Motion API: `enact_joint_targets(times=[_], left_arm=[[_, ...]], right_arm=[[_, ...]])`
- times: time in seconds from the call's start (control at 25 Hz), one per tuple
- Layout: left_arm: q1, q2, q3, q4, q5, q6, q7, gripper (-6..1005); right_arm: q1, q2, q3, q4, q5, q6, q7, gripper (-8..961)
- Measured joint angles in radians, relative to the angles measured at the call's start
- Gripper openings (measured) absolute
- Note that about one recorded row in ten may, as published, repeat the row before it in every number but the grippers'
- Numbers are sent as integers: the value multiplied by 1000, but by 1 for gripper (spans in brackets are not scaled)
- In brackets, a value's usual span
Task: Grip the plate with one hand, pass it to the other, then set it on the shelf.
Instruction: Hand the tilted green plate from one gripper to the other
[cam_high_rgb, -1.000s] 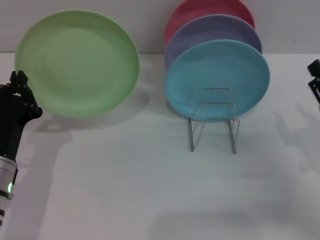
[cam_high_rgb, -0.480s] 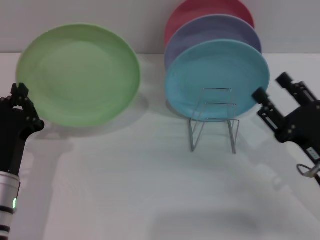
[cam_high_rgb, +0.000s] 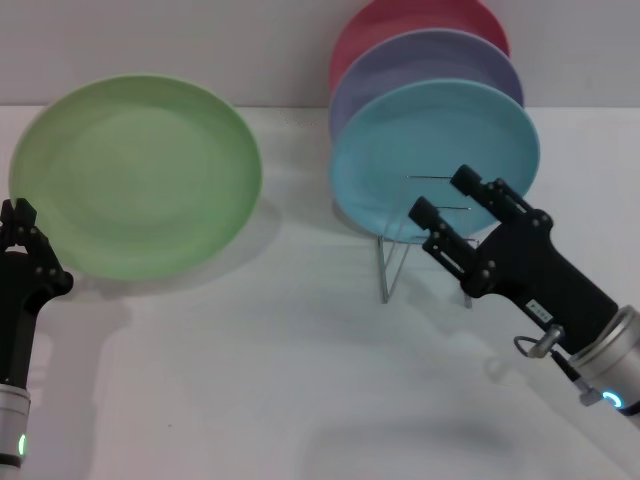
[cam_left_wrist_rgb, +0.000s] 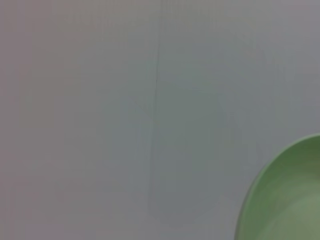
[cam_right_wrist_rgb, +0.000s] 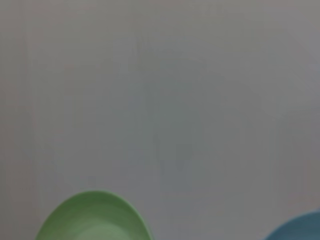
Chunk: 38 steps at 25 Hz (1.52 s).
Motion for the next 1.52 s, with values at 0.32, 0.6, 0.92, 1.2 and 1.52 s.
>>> enact_joint_targets(times=[0.32, 0.6, 0.92, 1.2, 1.52], left_arm=[[3, 0, 23, 2, -2, 24, -1, 41], [14, 0, 27, -4, -10, 25, -1, 42], [16, 0, 45, -9, -23, 24, 1, 44], [5, 0, 144, -105, -171, 25, 169, 45], [4, 0, 188, -186, -261, 26, 279, 47]], right_arm=[[7, 3, -1, 19, -2, 31, -7, 664], [9, 3, -12, 51, -3, 68, -86, 663], [29, 3, -5, 89, -4, 126, -131, 663], [94, 2, 2, 122, 3, 238, -132, 663], [138, 2, 21, 144, 1, 327, -133, 662]])
